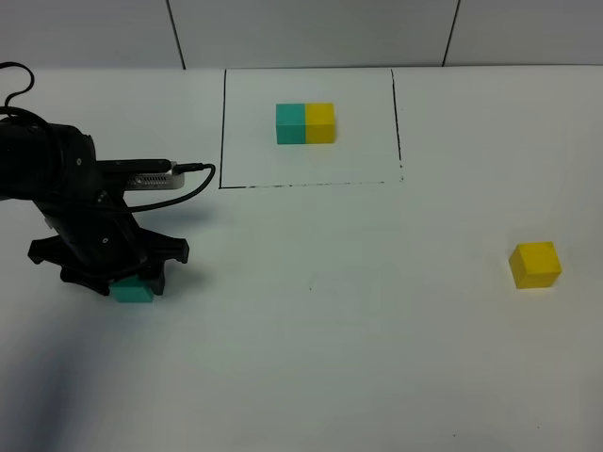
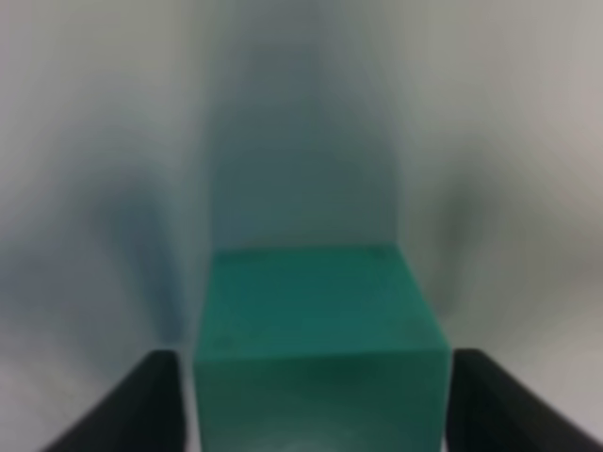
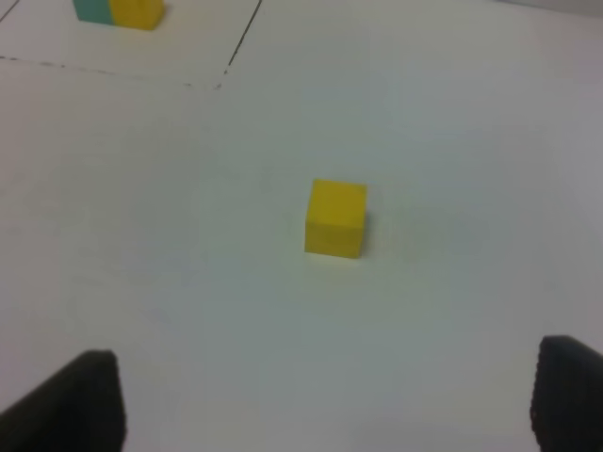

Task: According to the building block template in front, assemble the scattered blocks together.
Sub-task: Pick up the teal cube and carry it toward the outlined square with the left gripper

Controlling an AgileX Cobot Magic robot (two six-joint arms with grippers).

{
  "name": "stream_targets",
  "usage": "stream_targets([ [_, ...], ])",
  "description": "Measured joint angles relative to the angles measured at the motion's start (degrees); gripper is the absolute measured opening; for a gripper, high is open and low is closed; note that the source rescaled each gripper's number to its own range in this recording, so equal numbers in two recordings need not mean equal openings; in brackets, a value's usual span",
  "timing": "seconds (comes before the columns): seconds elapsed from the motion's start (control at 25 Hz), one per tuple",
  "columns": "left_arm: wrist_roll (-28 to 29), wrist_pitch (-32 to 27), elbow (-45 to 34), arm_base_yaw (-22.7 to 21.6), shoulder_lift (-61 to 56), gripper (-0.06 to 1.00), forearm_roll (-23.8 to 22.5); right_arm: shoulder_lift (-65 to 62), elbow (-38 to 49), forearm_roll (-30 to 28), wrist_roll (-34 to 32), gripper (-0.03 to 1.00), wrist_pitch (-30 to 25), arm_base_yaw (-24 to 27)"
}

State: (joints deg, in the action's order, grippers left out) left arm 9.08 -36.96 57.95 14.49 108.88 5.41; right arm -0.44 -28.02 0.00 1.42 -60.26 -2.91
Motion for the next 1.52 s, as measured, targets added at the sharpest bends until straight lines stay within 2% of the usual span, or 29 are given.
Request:
stream_targets([
  [0.04, 0.0, -0.11, 0.0, 0.0, 0.0, 0.12, 0.0, 0.0, 0.0, 0.0, 0.0, 0.77, 0.0, 0.0],
  [0.08, -0.06, -0.29, 0.0, 0.05, 0.0, 0.0, 0.0, 0.0, 0.0, 0.0, 0.0, 0.77, 0.0, 0.0],
  [0.2, -2.44, -1.47, 0.71, 0.24, 0.0, 0.01, 0.0, 0.0, 0.0, 0.0, 0.0, 0.77, 0.0, 0.0],
  [0.32, -9.08, -4.08, 3.86, 1.66, 0.0, 0.01, -0.11, 0.0, 0.0, 0.0, 0.0, 0.77, 0.0, 0.0],
  [0.6, -34.73, -14.03, 19.35, 7.84, 3.2, 0.01, -0.67, 0.0, 0.0, 0.0, 0.0, 0.77, 0.0, 0.0],
  [0.76, -44.89, -20.22, 29.34, 11.84, 9.14, 0.01, -3.48, 0.0, 0.0, 0.0, 0.0, 0.77, 0.0, 0.0],
  [0.92, -53.05, -23.83, 37.94, 16.12, 14.93, 0.01, -5.41, 0.0, 0.0, 0.0, 0.0, 0.77, 0.0, 0.0],
  [1.16, -59.95, -25.41, 45.26, 20.45, 21.08, 0.01, -6.11, 0.0, 0.0, 0.0, 0.0, 0.77, 0.0, 0.0],
  [1.52, -62.23, -24.51, 46.28, 21.26, 25.57, 0.01, -6.09, 0.0, 0.0, 0.0, 0.0, 0.77, 0.0, 0.0],
])
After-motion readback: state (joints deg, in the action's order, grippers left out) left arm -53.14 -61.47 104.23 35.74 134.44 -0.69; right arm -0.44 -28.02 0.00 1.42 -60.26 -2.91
